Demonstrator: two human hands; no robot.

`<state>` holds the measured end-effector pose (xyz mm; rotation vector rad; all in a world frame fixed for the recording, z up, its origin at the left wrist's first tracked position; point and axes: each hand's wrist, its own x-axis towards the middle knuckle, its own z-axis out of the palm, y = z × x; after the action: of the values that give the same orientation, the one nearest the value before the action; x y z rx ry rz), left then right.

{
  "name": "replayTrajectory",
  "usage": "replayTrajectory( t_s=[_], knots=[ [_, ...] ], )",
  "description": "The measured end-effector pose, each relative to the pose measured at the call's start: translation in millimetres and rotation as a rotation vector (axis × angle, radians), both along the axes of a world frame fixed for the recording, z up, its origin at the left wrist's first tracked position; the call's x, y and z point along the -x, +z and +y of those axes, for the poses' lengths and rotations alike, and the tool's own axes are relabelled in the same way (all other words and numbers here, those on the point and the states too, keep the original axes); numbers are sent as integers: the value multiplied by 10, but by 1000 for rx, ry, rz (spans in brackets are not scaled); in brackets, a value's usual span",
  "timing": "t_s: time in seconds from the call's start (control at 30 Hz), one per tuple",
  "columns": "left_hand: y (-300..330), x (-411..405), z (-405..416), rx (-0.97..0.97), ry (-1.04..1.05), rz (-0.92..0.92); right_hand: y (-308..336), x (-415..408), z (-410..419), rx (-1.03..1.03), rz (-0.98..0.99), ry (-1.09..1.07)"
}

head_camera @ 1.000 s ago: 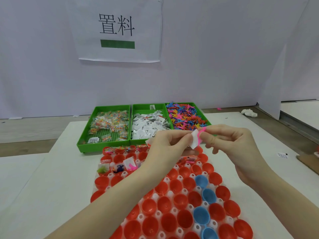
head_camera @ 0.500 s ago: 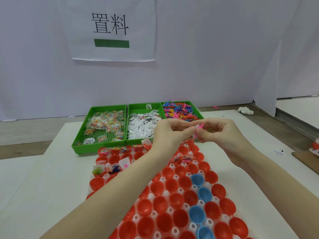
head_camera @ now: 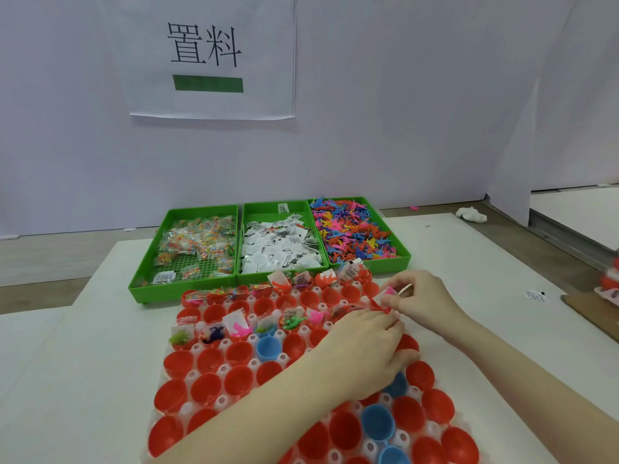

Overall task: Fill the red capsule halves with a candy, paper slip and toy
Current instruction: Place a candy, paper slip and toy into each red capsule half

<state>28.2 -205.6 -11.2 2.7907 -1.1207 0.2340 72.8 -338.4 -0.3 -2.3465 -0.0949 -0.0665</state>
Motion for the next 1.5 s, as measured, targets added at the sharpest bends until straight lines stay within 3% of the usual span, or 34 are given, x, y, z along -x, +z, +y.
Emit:
replayTrajectory(
  t_s=[0.2,0.4,0.6,0.73,0.83,0.97,1.13,1.3,1.5],
  knots=[
    [-86,-25,16,-37,12,31,148,-102,69,121,102,-9],
    [-100,-21,29,-35,0,9,376,-214,159,440,227,132],
    [-92,-34,43,17,-22,-26,367,-268,176,519,242,235],
    [31,20,154,157,-81,-90,319,-321,148,529,246,224],
    [204,31,388,335,-88,-239,311,-344,121,469,259,193],
    [430,-62,868,708,105,-235,374,-351,75,330,326,207],
    [526,-165,1426,998,382,-229,397,-353,55,386,288,304],
    [378,-288,1950,1100,641,-214,391,-361,37,492,262,361],
    [120,-502,2451,1025,876,-59,520,-413,-22,380,264,375]
  ],
)
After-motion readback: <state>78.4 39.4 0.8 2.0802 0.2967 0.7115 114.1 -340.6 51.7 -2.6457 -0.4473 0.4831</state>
